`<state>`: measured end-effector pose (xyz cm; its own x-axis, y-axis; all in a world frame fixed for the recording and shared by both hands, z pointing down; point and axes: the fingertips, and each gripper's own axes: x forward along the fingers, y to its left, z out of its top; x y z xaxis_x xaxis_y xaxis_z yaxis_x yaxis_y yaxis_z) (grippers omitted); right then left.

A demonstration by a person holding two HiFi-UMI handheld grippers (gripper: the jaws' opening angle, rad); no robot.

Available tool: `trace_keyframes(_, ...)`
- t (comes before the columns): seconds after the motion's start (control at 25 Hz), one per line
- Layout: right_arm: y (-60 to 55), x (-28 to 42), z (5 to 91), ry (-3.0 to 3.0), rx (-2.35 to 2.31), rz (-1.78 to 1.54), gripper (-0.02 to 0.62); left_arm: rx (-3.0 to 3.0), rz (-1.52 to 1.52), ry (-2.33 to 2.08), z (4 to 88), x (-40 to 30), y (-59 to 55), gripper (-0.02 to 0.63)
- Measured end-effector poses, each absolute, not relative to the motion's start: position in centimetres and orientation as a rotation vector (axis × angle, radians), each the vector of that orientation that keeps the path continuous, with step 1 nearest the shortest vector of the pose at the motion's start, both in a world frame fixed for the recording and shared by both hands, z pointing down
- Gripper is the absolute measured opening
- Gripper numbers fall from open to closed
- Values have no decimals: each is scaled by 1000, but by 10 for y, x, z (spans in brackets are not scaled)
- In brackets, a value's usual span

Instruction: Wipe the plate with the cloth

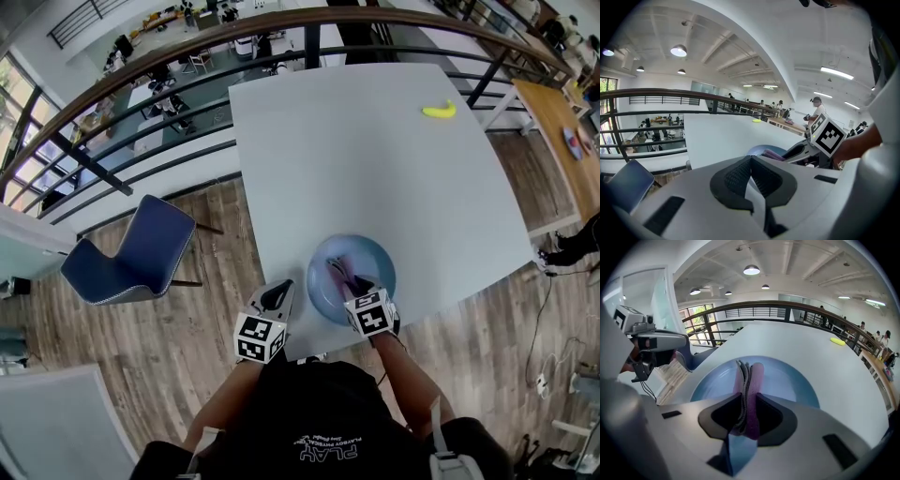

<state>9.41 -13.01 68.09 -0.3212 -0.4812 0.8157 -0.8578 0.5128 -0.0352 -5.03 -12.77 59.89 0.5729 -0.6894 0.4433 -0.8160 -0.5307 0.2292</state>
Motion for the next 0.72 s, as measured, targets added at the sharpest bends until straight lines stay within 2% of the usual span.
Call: trace_keyframes(0.72, -163, 182, 682, -1811, 1289, 576, 104, 2421, 451, -1133, 611, -24, -136, 14)
